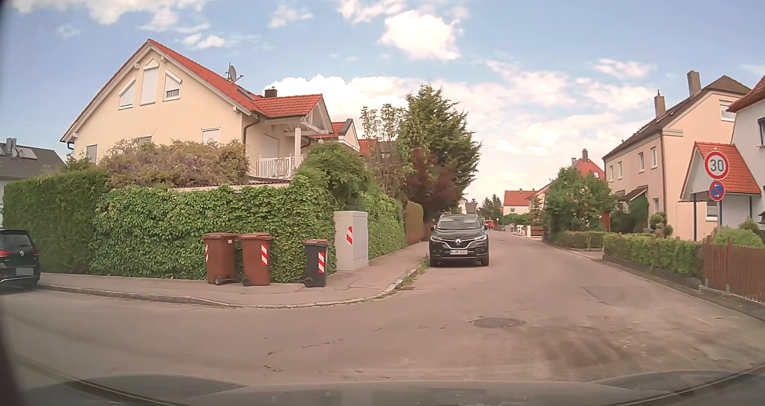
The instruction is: Follow the waypoints while adhering to traffic rules and regulations
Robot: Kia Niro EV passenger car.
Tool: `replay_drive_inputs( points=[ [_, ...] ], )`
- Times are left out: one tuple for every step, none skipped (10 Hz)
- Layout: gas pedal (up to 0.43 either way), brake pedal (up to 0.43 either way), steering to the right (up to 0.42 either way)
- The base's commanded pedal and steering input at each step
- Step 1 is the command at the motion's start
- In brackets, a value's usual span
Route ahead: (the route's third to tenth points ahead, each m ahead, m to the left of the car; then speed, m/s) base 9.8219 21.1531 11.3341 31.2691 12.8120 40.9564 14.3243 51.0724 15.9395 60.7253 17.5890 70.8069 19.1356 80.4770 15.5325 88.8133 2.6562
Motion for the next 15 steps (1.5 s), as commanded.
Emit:
replay_drive_inputs(
  points=[
    [0.0, 0.165, -0.455],
    [0.0, 0.165, -0.477],
    [0.0, 0.165, -0.511],
    [0.0, 0.165, -0.551],
    [0.0, 0.165, -0.607],
    [0.0, 0.146, -0.652],
    [0.0, 0.104, -0.678],
    [0.0, 0.104, -0.709],
    [0.0, 0.091, -0.733],
    [0.0, 0.085, -0.751],
    [0.0, 0.055, -0.767],
    [0.0, 0.055, -0.789],
    [0.0, 0.055, -0.804],
    [0.0, 0.061, -0.812],
    [0.0, 0.061, -0.824]
  ],
)
